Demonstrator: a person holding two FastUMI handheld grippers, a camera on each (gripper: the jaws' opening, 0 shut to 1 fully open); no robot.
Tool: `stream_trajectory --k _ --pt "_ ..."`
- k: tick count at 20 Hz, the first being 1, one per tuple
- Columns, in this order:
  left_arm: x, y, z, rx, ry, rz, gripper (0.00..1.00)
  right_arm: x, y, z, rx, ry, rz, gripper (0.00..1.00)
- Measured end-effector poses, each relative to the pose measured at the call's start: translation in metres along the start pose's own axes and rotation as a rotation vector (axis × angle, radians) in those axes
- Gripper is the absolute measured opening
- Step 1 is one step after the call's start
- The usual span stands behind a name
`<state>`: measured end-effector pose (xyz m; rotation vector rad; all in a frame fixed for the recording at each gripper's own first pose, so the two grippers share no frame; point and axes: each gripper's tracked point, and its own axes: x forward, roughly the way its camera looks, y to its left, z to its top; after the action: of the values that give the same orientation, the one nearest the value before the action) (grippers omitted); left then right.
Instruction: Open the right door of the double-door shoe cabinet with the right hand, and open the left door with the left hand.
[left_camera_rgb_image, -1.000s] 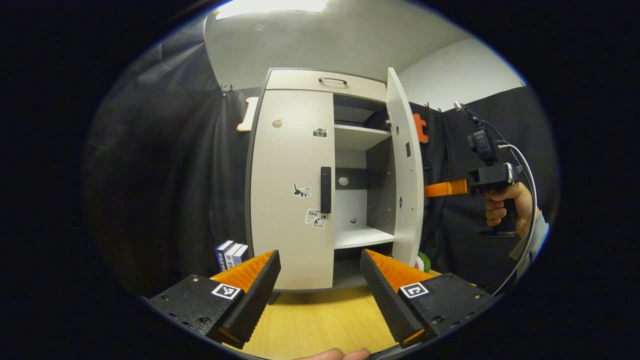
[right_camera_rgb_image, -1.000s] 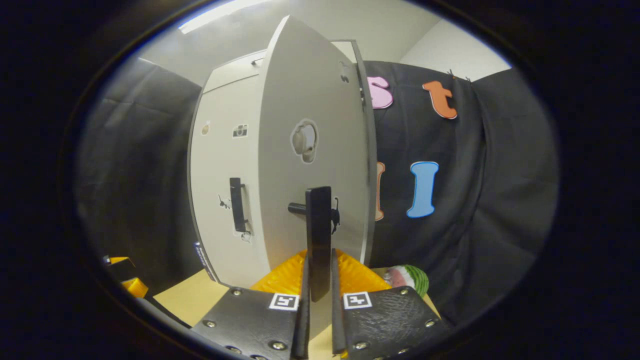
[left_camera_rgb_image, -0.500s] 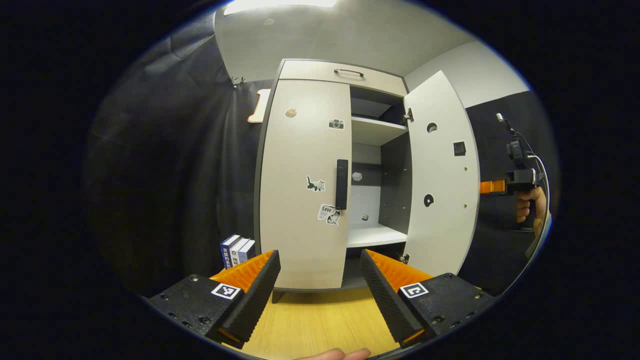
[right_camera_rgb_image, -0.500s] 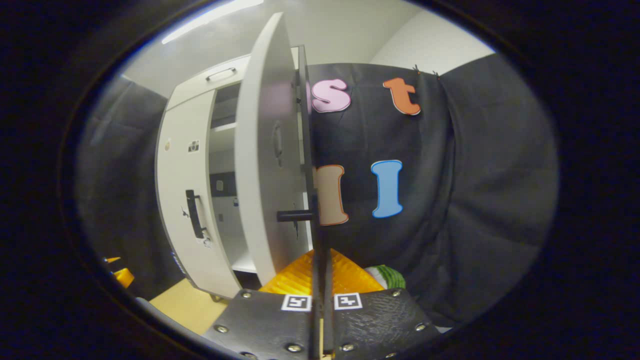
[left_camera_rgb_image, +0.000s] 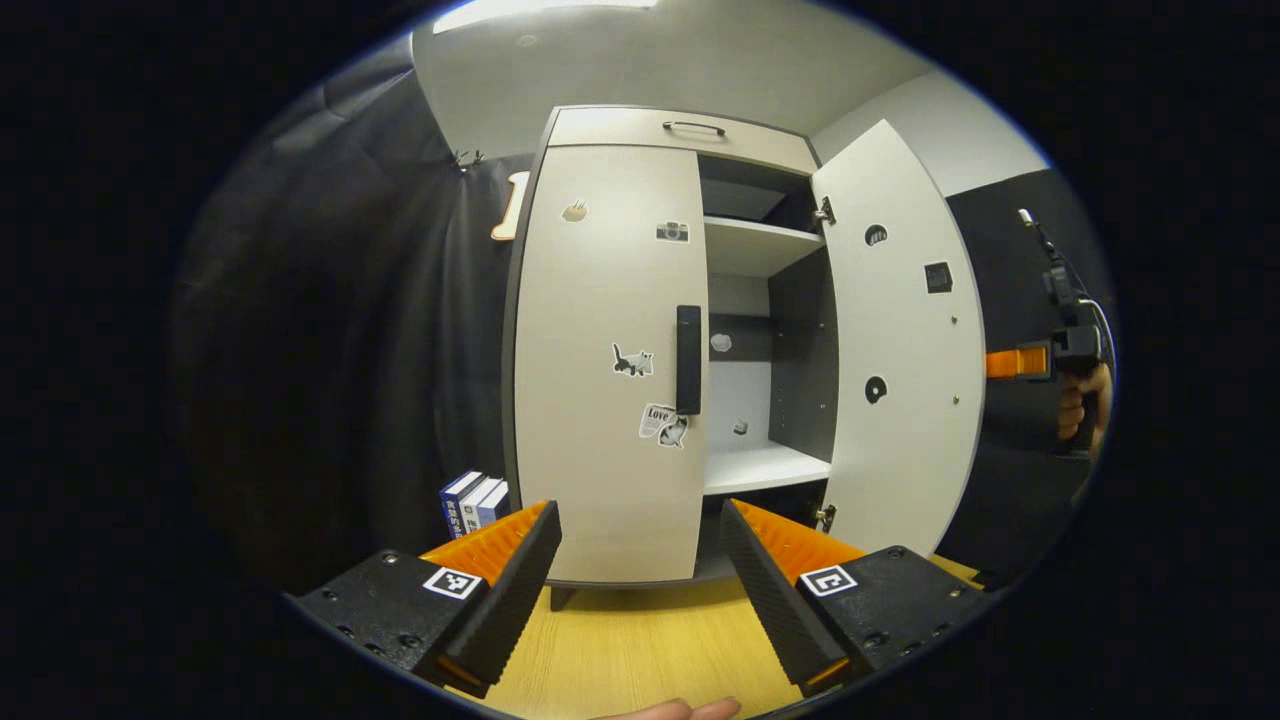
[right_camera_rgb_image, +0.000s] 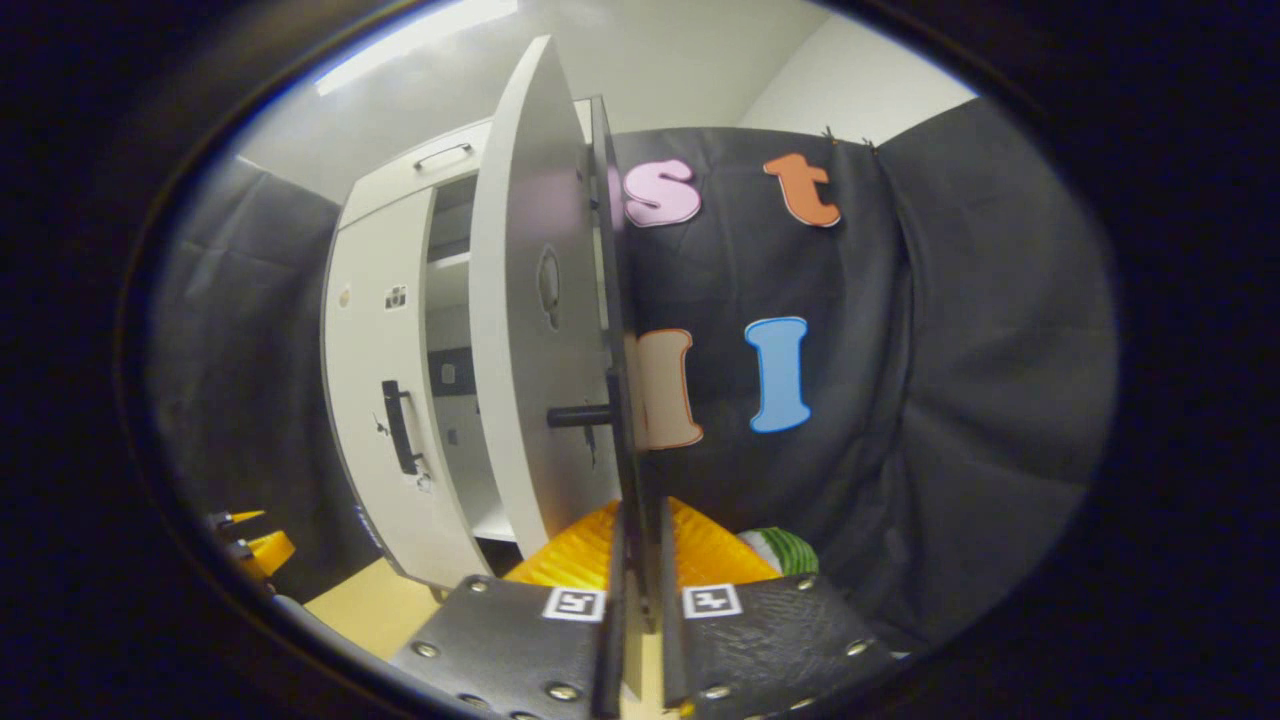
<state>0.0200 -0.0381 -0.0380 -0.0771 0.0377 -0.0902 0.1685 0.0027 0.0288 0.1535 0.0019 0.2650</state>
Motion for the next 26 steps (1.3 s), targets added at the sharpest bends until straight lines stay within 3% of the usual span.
stream_trajectory --k 2,3,4,8,9,10,14,15,16,25,26 --pt "0.015 -0.007 0.011 -0.026 -0.027 -0.042 0.98 -0.012 -0.007 -0.002 0.004 -0.015 -0.038 0.45" --pt "0.023 -0.003 0.012 -0.033 -0.027 -0.029 0.98 -0.020 -0.010 -0.003 0.008 -0.022 -0.061 0.46" --pt "0.031 0.001 0.016 -0.027 -0.029 -0.018 0.98 -0.028 -0.012 -0.002 0.012 -0.036 -0.064 0.58" --pt "0.073 0.013 0.024 -0.018 -0.009 0.028 0.97 -0.062 -0.009 -0.007 0.000 -0.067 -0.063 0.94" --pt "0.085 0.013 0.022 -0.014 0.010 0.025 0.97 -0.069 -0.007 -0.009 0.006 -0.071 -0.060 0.99" --pt "0.096 0.012 0.021 -0.011 0.030 0.016 0.97 -0.078 -0.005 -0.012 0.012 -0.073 -0.058 0.94" --pt "0.145 0.013 0.025 0.001 0.078 0.025 0.98 -0.110 -0.001 -0.027 -0.006 -0.099 -0.072 0.98" --pt "0.154 0.011 0.028 0.005 0.074 0.023 0.97 -0.116 -0.002 -0.028 -0.012 -0.111 -0.084 0.94" --pt "0.162 0.008 0.030 0.007 0.075 0.021 0.98 -0.120 -0.003 -0.028 -0.013 -0.122 -0.095 0.98" --pt "0.223 -0.018 0.050 0.050 0.065 0.025 0.98 -0.135 0.007 -0.038 -0.053 -0.106 -0.061 0.94" --pt "0.229 -0.017 0.053 0.062 0.063 0.038 0.97 -0.138 0.005 -0.039 -0.055 -0.107 -0.063 0.99"
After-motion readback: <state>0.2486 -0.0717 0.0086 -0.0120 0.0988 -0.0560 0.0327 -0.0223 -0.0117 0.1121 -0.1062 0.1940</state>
